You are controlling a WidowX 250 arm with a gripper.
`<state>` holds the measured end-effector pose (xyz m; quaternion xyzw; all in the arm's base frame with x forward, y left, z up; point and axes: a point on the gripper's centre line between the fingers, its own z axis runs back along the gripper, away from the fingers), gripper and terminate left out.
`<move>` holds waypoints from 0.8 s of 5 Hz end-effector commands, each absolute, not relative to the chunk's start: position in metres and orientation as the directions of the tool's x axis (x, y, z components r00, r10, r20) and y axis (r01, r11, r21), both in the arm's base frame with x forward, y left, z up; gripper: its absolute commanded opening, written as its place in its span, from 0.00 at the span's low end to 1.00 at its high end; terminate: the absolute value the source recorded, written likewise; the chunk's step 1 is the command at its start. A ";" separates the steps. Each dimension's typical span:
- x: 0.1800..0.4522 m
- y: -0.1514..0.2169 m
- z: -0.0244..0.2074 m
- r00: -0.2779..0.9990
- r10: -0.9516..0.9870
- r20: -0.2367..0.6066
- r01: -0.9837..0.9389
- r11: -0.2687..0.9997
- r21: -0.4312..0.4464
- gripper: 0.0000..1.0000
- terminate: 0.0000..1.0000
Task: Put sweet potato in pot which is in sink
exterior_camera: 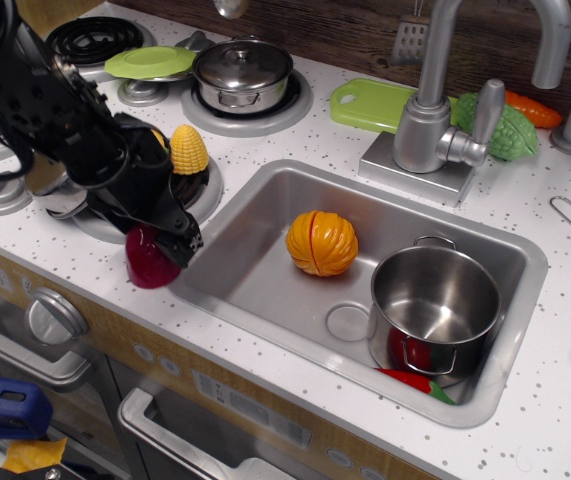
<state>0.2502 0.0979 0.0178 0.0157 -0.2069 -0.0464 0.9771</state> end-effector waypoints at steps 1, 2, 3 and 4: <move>0.251 0.100 0.012 0.902 -0.070 0.425 0.060 0.997 0.037 1.00 0.00; 0.250 0.099 0.005 0.899 -0.051 0.436 0.041 0.999 0.033 1.00 0.00; 0.250 0.099 0.004 0.897 -0.042 0.439 0.032 0.999 0.031 0.00 0.00; 0.252 0.089 0.020 0.896 -0.037 0.442 0.017 0.999 0.049 0.00 0.00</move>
